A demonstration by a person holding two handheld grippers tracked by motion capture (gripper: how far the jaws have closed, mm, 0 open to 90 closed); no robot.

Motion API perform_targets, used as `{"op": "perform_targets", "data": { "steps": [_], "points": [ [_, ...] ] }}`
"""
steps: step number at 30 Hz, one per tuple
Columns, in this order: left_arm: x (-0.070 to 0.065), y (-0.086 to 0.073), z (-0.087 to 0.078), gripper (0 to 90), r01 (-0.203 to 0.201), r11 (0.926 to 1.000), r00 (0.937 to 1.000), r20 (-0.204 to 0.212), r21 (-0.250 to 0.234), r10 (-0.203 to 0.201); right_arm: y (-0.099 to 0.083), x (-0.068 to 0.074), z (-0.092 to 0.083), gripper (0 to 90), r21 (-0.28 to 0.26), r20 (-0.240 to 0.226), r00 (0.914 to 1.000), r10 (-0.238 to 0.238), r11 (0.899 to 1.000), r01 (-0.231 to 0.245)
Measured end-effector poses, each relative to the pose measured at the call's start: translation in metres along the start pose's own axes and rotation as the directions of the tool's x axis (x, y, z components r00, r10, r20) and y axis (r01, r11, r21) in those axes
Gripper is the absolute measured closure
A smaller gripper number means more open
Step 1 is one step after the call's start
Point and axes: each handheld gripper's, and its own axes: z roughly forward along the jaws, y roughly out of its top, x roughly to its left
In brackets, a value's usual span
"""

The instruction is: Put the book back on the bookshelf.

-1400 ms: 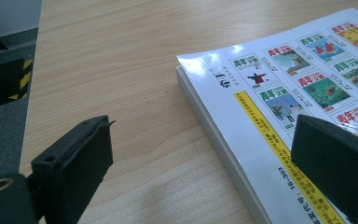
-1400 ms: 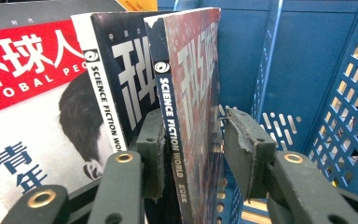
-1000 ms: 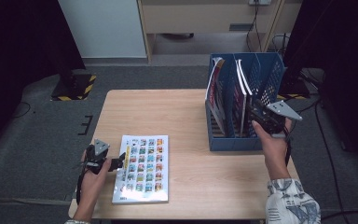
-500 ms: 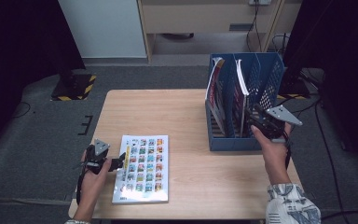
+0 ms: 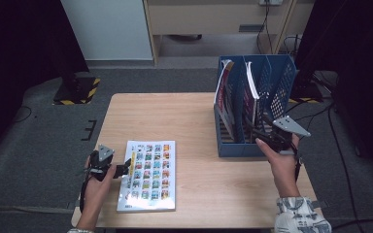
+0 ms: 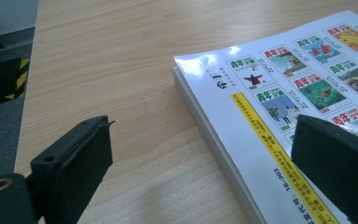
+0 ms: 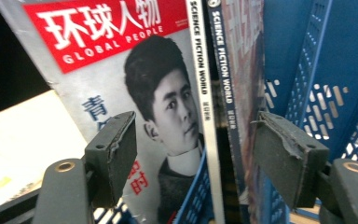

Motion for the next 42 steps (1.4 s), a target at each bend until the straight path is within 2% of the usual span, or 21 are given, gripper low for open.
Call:
{"op": "perform_targets", "data": {
  "steps": [7,12,16,18,23,25,29,33,37,42],
  "points": [
    [-0.001,0.001,0.0,4.8,0.009,1.0,0.9999,0.011,0.0,-0.009,-0.004,0.013,-0.008,28.1,0.023,-0.062,0.9981,0.001,1.0,0.0],
    [-0.001,0.001,0.0,4.7,0.016,0.9999,0.9997,0.017,-0.001,-0.016,-0.013,0.027,-0.012,29.1,0.044,-0.104,0.9944,-0.02,0.999,0.025],
    [-0.001,0.001,0.001,4.7,0.017,0.9998,0.9996,0.021,-0.002,-0.017,-0.017,0.043,-0.013,29.1,0.047,-0.142,0.989,-0.042,0.998,0.049],
    [-0.001,0.001,0.001,4.7,0.012,0.9999,0.9997,0.021,0.001,-0.012,-0.018,0.052,-0.011,29.3,0.047,-0.168,0.9835,-0.067,0.996,0.076],
    [0.0,0.002,0.0,4.8,0.012,0.9999,0.9998,0.016,-0.003,-0.012,-0.021,0.074,-0.004,24.8,0.078,-0.233,0.9695,-0.076,0.992,0.096],
    [0.0,0.002,0.001,4.8,0.013,0.9999,0.9998,0.015,-0.001,-0.013,-0.023,0.085,-0.002,23.1,0.091,-0.263,0.9607,-0.089,0.989,0.117],
    [-0.002,0.002,0.001,4.8,0.001,1.0,0.9997,0.024,0.007,-0.001,-0.026,0.102,0.004,20.9,0.113,-0.306,0.9479,-0.089,0.985,0.128],
    [-0.004,0.002,0.002,4.8,0.009,0.9999,0.9994,0.032,0.01,-0.009,-0.029,0.117,0.009,20.9,0.123,-0.334,0.9369,-0.104,0.981,0.152],
    [-0.005,0.003,0.002,4.9,0.008,0.9998,0.9992,0.039,0.016,-0.008,-0.035,0.132,0.016,20.7,0.142,-0.378,0.9165,-0.129,0.97,0.196],
    [-0.005,0.003,0.001,4.9,0.013,0.9999,0.9981,0.06,0.01,-0.013,-0.042,0.145,0.024,19.7,0.168,-0.398,0.9077,-0.133,0.962,0.215]
  ]
}}
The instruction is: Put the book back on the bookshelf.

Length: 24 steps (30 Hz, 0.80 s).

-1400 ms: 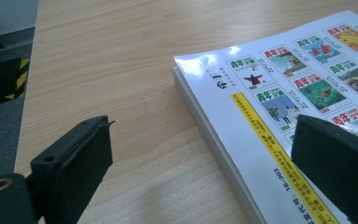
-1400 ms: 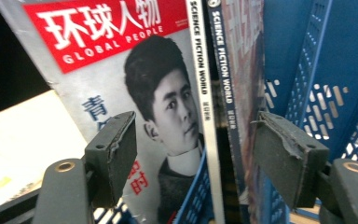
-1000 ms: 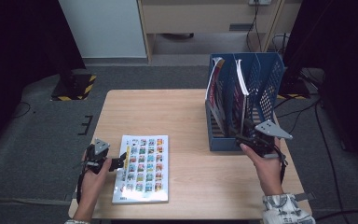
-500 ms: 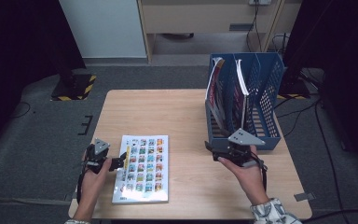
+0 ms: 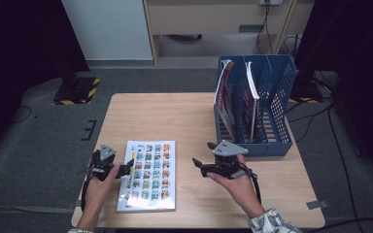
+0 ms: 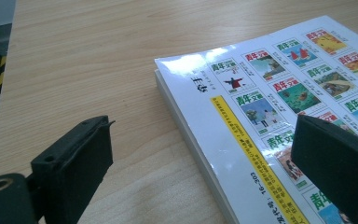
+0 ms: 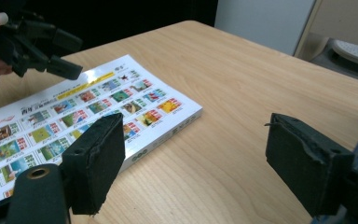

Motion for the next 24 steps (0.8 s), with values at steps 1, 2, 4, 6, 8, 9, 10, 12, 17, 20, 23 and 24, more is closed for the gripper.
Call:
{"op": "perform_targets", "data": {
  "steps": [1,2,4,6,8,9,10,12,17,20,23,24],
  "points": [
    [0.0,0.0,0.0,4.9,0.0,1.0,1.0,0.003,0.001,0.0,0.0,0.003,0.003,19.2,0.007,-0.006,1.0,-0.006,1.0,0.006],
    [0.0,0.0,0.0,4.9,0.001,1.0,1.0,0.006,0.003,-0.001,-0.001,0.006,0.006,18.4,0.017,-0.018,0.9998,-0.009,1.0,0.009],
    [-0.001,0.0,-0.001,4.9,0.002,1.0,0.9999,0.011,0.002,-0.002,-0.003,0.013,0.015,16.6,0.041,-0.041,0.9991,-0.013,0.999,0.014],
    [-0.001,0.001,-0.001,4.9,-0.002,1.0,0.9999,0.015,-0.002,0.002,-0.006,0.017,0.022,16.0,0.061,-0.064,0.9979,-0.01,0.998,0.014],
    [-0.002,0.001,-0.001,5.0,-0.009,1.0,0.9998,0.02,0.004,0.009,-0.008,0.023,0.031,15.0,0.09,-0.086,0.9962,-0.013,0.996,0.021],
    [-0.002,0.001,-0.001,5.0,-0.009,0.9999,0.9998,0.02,0.006,0.009,-0.009,0.026,0.035,14.9,0.098,-0.098,0.9949,-0.022,0.995,0.032],
    [-0.003,0.0,0.0,5.0,-0.007,0.9999,0.9997,0.024,0.009,0.006,-0.01,0.028,0.036,14.8,0.103,-0.107,0.9939,-0.03,0.994,0.041],
    [-0.004,0.0,0.0,5.1,-0.005,0.9999,0.9996,0.027,0.011,0.005,-0.011,0.033,0.039,14.6,0.112,-0.121,0.9915,-0.049,0.992,0.063],
    [-0.01,0.002,0.001,7.5,-0.034,0.9994,0.9979,0.055,0.005,0.033,-0.014,0.042,0.045,13.6,0.125,-0.147,0.9868,-0.067,0.988,0.086],
    [-0.011,0.003,0.005,8.7,-0.05,0.9987,0.9966,0.066,0.006,0.05,-0.016,0.048,0.049,13.6,0.139,-0.158,0.9845,-0.077,0.985,0.099],
    [-0.01,0.003,0.009,9.0,-0.066,0.9976,0.9956,0.069,0.02,0.064,-0.019,0.05,0.058,13.5,0.159,-0.16,0.9841,-0.077,0.982,0.103],
    [-0.01,0.002,0.009,8.9,-0.055,0.998,0.9962,0.07,0.031,0.052,-0.021,0.05,0.061,13.5,0.164,-0.159,0.9842,-0.078,0.981,0.104]
  ]
}}
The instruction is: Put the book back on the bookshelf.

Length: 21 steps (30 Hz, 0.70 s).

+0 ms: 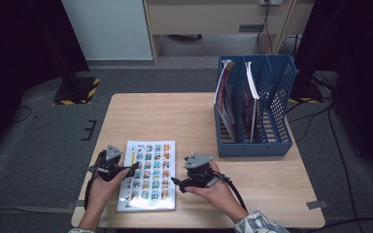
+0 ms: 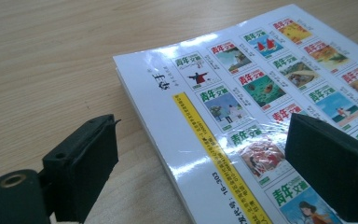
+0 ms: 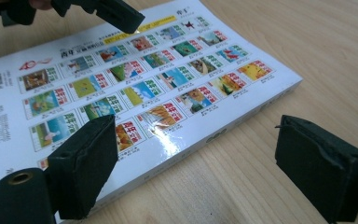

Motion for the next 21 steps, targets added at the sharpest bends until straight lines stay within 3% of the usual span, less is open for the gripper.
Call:
{"op": "perform_targets", "data": {
  "steps": [6,9,21],
  "points": [
    [0.001,-0.001,0.0,8.7,0.004,1.0,1.0,-0.001,0.003,-0.004,-0.005,0.001,0.014,12.3,0.057,-0.008,0.9998,0.021,0.998,-0.02],
    [0.0,-0.002,0.001,8.6,0.017,0.9998,0.9998,-0.005,0.013,-0.017,-0.007,0.004,0.017,11.8,0.084,-0.018,0.9998,0.01,0.996,-0.008],
    [0.001,-0.004,0.004,8.6,0.009,0.9996,1.0,0.001,0.026,-0.009,-0.013,-0.003,0.017,12.3,0.099,0.0,0.9991,0.043,0.994,-0.043]
  ]
}}
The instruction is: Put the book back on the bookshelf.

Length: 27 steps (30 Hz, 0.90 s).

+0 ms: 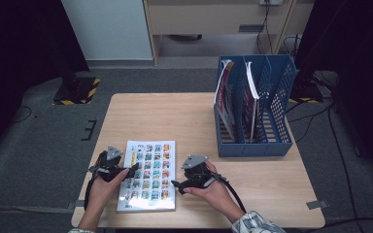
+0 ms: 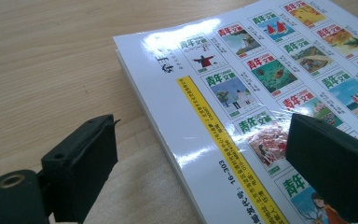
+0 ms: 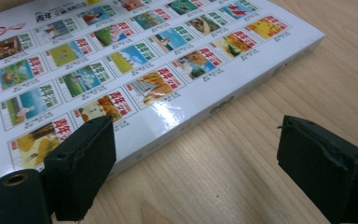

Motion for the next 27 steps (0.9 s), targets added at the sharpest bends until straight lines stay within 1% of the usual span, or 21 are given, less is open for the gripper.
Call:
{"op": "perform_targets", "data": {
  "steps": [2,3,5,10,11,12,13,14,15,16,18,21,23,25,27],
  "points": [
    [0.0,0.0,0.0,8.6,0.008,1.0,1.0,-0.002,0.006,-0.008,-0.001,-0.002,0.0,13.3,0.002,0.002,1.0,0.007,1.0,-0.007],
    [0.0,0.0,0.0,8.6,0.0,1.0,1.0,0.001,0.001,0.0,-0.002,-0.003,-0.001,14.0,0.003,0.002,0.9999,0.011,1.0,-0.011],
    [0.0,0.0,0.0,8.8,0.0,1.0,1.0,0.002,0.004,0.0,-0.002,-0.003,-0.001,15.0,-0.008,0.003,0.9997,0.026,1.0,-0.026],
    [0.0,-0.001,0.0,9.7,0.023,0.9996,0.9996,0.018,0.014,-0.023,0.001,0.0,-0.002,18.4,-0.019,0.006,0.9999,0.014,1.0,-0.014],
    [0.001,0.0,0.001,10.0,0.01,0.9999,0.9997,0.023,0.01,-0.01,0.002,0.001,-0.001,19.3,-0.027,0.007,0.9999,0.013,1.0,-0.013],
    [0.002,-0.001,0.001,10.2,0.016,0.9996,0.9997,0.02,0.022,-0.017,0.004,0.002,-0.001,20.2,-0.037,0.007,1.0,0.006,0.999,-0.005],
    [0.003,-0.001,0.003,10.3,0.005,0.9999,0.9995,0.032,0.011,-0.005,0.007,0.002,0.001,21.4,-0.052,0.01,1.0,-0.001,0.999,0.001],
    [0.003,-0.001,0.003,10.7,0.008,0.9997,0.9994,0.035,0.021,-0.009,0.01,0.002,0.002,22.1,-0.063,0.009,1.0,0.001,0.998,0.0],
    [0.002,-0.002,0.002,11.0,0.04,0.998,0.9991,0.015,0.049,-0.04,0.014,0.001,0.005,22.6,-0.069,0.003,0.9999,0.015,0.998,-0.015],
    [0.001,-0.003,0.001,11.0,0.06,0.9965,0.9981,0.011,0.058,-0.061,0.018,0.0,0.008,24.0,-0.076,-0.004,0.9997,0.025,0.997,-0.025],
    [0.001,-0.003,0.001,11.4,0.062,0.9964,0.998,0.012,0.058,-0.062,0.025,-0.001,0.014,27.9,-0.088,-0.002,0.9998,0.02,0.996,-0.02],
    [0.001,-0.003,0.002,11.5,0.071,0.9958,0.9971,0.021,0.057,-0.072,0.028,-0.001,0.022,31.4,-0.08,-0.02,0.9995,0.026,0.996,-0.028],
    [0.001,-0.003,0.003,13.2,0.077,0.9957,0.9965,0.03,0.051,-0.078,0.027,0.002,0.026,32.5,-0.059,-0.029,0.9995,0.015,0.998,-0.016],
    [0.0,-0.003,0.002,14.6,0.072,0.9961,0.9968,0.033,0.052,-0.073,0.025,0.005,0.029,32.4,-0.037,-0.037,0.9992,0.013,0.999,-0.014],
    [-0.001,-0.003,0.002,15.0,0.069,0.9959,0.9966,0.041,0.059,-0.071,0.024,0.006,0.03,32.4,-0.032,-0.039,0.9991,0.019,0.999,-0.021]
  ]
}}
